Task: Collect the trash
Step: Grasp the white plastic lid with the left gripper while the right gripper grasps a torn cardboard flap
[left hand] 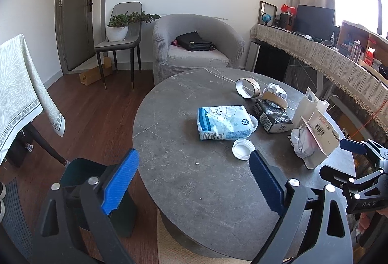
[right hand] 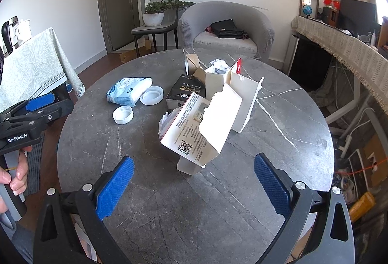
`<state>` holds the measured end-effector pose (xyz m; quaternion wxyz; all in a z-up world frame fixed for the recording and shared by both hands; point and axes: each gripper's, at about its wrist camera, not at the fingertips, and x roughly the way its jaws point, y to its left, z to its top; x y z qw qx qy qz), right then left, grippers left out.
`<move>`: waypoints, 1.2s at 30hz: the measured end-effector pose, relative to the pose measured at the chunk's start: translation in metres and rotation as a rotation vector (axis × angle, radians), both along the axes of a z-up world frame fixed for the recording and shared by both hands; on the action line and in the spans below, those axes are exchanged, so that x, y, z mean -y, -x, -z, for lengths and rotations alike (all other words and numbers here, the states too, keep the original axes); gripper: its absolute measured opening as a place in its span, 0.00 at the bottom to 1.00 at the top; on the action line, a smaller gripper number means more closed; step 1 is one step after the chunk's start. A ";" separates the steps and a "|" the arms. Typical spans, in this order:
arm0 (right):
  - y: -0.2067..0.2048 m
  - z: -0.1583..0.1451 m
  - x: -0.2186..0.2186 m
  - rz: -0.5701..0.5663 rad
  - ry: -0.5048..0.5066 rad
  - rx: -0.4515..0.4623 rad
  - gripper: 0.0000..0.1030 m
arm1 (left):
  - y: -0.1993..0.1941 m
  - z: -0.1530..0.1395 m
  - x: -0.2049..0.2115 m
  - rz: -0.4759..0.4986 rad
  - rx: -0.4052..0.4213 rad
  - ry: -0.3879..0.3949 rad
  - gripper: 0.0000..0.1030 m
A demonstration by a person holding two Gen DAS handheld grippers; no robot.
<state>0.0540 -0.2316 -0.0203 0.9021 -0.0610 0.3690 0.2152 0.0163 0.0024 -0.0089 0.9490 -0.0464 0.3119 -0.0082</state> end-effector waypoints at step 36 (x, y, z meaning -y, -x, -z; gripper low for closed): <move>-0.047 -0.004 0.031 0.076 -0.308 -0.112 0.25 | -0.071 0.034 0.049 0.088 -0.142 0.024 0.50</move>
